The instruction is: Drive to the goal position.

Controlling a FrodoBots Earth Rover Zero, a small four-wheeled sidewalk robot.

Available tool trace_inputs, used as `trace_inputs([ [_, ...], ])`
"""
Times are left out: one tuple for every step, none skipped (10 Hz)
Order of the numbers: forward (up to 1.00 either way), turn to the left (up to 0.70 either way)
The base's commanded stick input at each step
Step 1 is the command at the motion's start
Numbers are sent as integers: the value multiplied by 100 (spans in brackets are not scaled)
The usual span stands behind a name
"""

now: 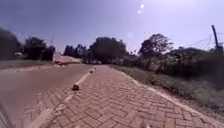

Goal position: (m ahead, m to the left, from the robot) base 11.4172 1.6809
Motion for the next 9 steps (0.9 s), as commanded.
trace_inputs([
  [30,0],
  [30,0],
  [30,0],
  [30,0],
  [30,0],
  [30,0],
  [30,0],
  [30,0],
  [30,0],
])
